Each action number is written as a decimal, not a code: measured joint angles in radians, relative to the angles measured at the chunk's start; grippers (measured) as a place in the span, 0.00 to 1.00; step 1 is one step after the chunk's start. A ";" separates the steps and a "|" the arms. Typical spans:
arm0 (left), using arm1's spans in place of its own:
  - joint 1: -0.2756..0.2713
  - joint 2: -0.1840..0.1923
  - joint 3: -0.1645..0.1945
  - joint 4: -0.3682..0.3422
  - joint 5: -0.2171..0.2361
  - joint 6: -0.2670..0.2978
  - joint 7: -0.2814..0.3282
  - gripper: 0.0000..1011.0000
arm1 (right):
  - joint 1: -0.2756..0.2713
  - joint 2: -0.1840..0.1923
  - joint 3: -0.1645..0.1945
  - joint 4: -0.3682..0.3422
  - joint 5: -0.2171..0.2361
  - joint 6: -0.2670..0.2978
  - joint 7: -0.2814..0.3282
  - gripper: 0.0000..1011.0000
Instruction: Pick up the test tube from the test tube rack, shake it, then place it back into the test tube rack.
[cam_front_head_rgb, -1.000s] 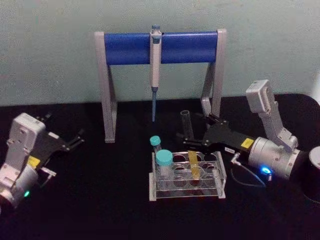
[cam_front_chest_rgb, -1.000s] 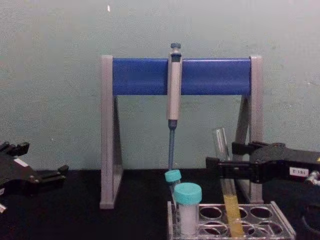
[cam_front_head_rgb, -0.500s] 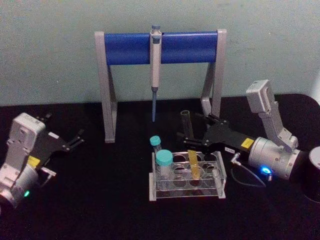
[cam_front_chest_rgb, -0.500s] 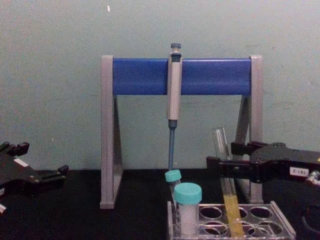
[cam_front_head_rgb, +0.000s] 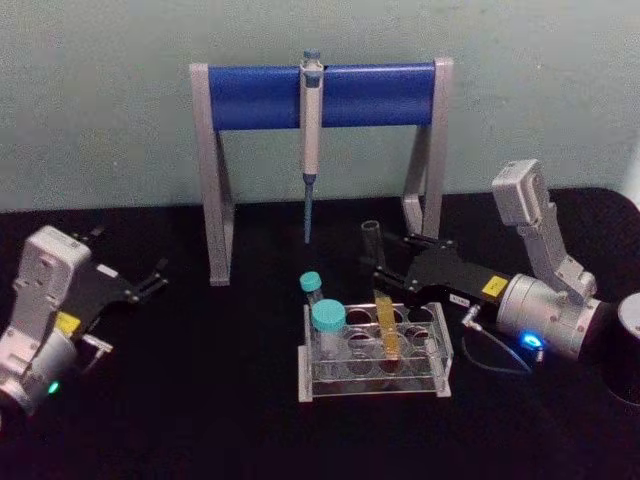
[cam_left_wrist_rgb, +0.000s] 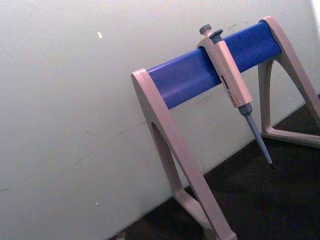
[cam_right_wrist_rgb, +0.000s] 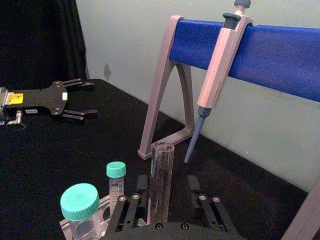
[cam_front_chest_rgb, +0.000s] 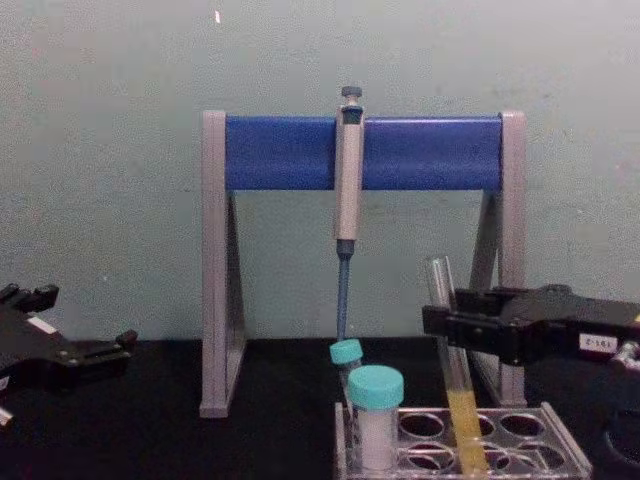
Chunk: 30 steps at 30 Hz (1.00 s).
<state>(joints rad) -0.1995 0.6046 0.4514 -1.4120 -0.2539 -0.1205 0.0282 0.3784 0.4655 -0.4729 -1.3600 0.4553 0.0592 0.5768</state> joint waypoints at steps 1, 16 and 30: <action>0.000 0.000 0.000 0.000 0.000 0.000 0.000 0.99 | 0.000 0.000 0.000 0.000 0.000 0.000 0.000 0.49; 0.000 0.000 0.000 0.000 0.000 0.000 0.000 0.99 | 0.000 0.000 0.000 0.000 0.002 0.000 0.000 0.23; 0.000 0.000 0.000 0.000 0.000 0.000 0.000 0.99 | 0.000 0.000 0.000 0.000 0.001 0.000 0.000 0.23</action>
<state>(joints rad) -0.1995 0.6046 0.4514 -1.4120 -0.2539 -0.1205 0.0283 0.3784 0.4656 -0.4730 -1.3599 0.4562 0.0588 0.5767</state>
